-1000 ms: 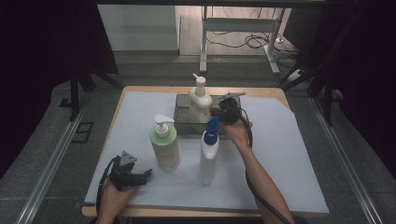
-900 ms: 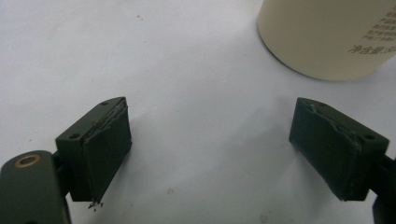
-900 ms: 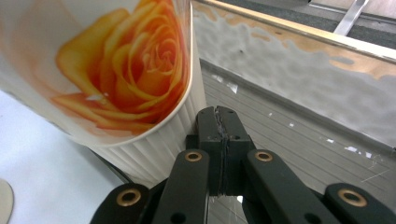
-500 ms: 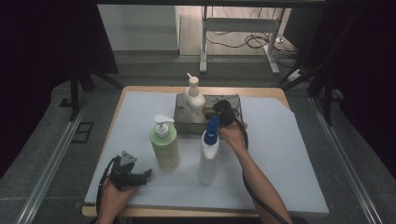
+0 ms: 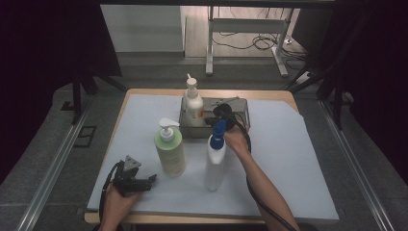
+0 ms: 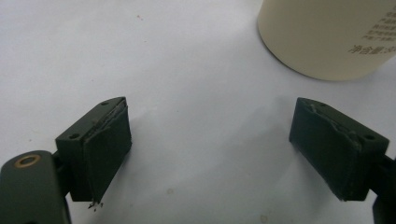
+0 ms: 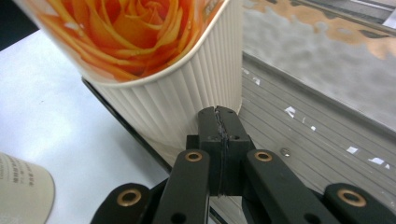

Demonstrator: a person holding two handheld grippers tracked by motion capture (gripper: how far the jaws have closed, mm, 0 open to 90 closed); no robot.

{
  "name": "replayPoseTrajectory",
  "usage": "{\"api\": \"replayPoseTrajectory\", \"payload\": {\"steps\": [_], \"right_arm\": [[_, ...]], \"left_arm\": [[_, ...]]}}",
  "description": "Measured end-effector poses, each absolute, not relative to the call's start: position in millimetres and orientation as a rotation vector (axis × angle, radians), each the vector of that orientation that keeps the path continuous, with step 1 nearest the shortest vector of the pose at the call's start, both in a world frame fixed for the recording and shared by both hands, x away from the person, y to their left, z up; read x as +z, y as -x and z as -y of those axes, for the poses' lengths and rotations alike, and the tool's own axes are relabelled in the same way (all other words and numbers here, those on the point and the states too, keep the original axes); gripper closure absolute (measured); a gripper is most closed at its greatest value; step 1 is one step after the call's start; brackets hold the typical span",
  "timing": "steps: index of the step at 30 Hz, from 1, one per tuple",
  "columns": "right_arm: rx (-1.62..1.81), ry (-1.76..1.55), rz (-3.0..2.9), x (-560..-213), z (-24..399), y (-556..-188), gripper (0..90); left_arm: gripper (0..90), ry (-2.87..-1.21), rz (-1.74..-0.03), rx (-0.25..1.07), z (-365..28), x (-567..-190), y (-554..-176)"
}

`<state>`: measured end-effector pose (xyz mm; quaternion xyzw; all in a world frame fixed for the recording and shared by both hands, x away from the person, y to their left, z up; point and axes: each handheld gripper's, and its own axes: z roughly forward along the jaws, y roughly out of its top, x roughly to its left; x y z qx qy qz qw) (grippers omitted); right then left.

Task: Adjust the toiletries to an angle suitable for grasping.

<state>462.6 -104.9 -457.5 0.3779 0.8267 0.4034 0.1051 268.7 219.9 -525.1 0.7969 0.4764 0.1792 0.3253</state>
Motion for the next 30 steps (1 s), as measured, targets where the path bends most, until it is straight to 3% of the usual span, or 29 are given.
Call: {"api": "replayPoseTrajectory", "payload": {"steps": [26,30], "right_arm": [[1.193,-1.027,-2.518,-460,82,-463,88.4],[1.164,-1.039,-2.51,-460,81,-464,84.4]], "left_arm": [[12.6,-2.089,-1.249,0.47,-220,-525,-269],[12.7,-2.089,-1.249,0.47,-220,-525,-269]]}}
